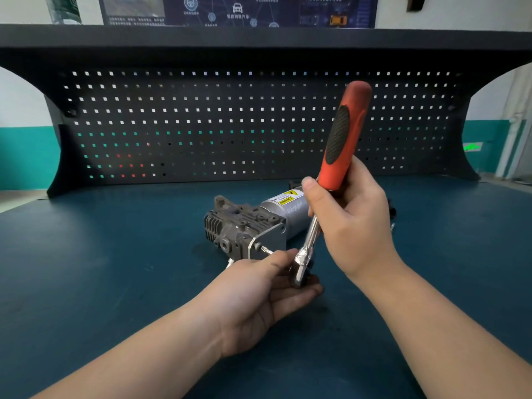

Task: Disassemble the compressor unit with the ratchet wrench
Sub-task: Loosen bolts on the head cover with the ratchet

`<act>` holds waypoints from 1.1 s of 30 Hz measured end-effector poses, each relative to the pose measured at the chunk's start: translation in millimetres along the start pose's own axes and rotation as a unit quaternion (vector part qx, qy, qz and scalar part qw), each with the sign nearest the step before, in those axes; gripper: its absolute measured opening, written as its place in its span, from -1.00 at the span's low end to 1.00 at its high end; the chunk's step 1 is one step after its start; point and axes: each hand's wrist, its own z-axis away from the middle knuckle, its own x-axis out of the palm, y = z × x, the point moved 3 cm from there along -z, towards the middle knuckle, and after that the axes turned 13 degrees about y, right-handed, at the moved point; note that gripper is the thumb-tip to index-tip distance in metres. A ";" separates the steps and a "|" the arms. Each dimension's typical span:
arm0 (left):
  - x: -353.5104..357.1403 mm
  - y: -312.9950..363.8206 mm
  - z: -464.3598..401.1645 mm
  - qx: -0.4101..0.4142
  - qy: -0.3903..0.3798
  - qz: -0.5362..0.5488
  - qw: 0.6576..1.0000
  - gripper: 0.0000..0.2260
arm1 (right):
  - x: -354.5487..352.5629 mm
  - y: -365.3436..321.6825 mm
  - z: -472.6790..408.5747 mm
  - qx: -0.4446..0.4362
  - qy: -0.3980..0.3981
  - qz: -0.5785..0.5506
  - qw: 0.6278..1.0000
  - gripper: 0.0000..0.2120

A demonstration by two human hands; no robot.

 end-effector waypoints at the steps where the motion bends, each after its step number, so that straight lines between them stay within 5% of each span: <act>1: -0.3 0.2 -0.5 0.002 0.002 0.002 1.000 -0.82 | 0.1 1.0 -0.1 0.005 -0.001 0.000 1.000 -0.84; 16: -0.3 1.3 -2.3 -0.017 0.013 0.012 1.000 -0.84 | 1.8 6.5 0.0 0.020 0.007 0.013 1.000 -0.83; 28: 1.3 -0.3 -4.4 -0.015 -0.009 0.063 0.998 -0.75 | 15.8 -26.6 15.8 -0.066 -0.125 -0.038 0.989 -0.84; 33: -2.1 -3.5 -4.5 -0.049 0.007 0.102 0.993 -0.72 | 15.2 -24.9 15.4 -0.028 -0.094 -0.028 0.995 -0.77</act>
